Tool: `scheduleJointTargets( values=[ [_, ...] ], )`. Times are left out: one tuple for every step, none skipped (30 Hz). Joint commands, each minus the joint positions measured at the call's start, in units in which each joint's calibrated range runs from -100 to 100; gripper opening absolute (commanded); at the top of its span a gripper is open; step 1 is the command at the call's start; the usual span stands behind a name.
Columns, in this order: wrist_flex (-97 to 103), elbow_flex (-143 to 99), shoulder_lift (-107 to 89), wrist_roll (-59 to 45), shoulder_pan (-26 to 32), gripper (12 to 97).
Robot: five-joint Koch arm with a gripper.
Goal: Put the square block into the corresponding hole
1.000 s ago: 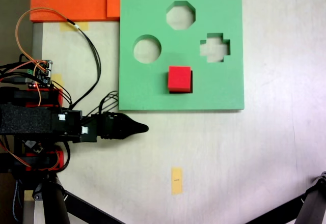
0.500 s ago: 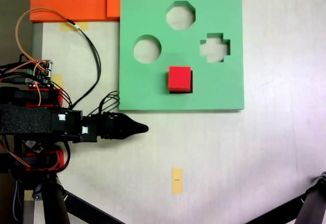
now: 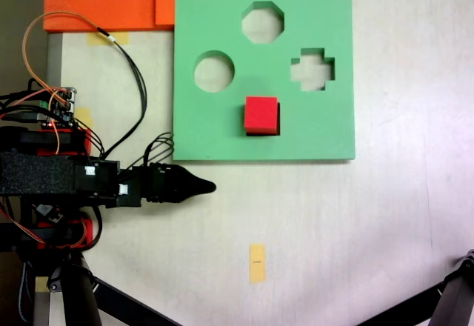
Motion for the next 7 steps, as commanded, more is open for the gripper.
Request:
scheduleJointTargets(
  values=[
    [-4.93,-0.98,-0.41,0.44,0.15,49.5],
    [-4.83,-0.98,-0.41,0.44,0.15,49.5],
    [-4.83,-0.98,-0.41,0.44,0.15,49.5],
    [-4.83,-0.98,-0.41,0.44,0.15,49.5],
    [-4.83,-0.98,-0.41,0.44,0.15,49.5],
    [-4.83,-0.98,-0.41,0.44,0.15,49.5],
    [-4.83,-0.98,-0.41,0.44,0.15,49.5]
  ],
)
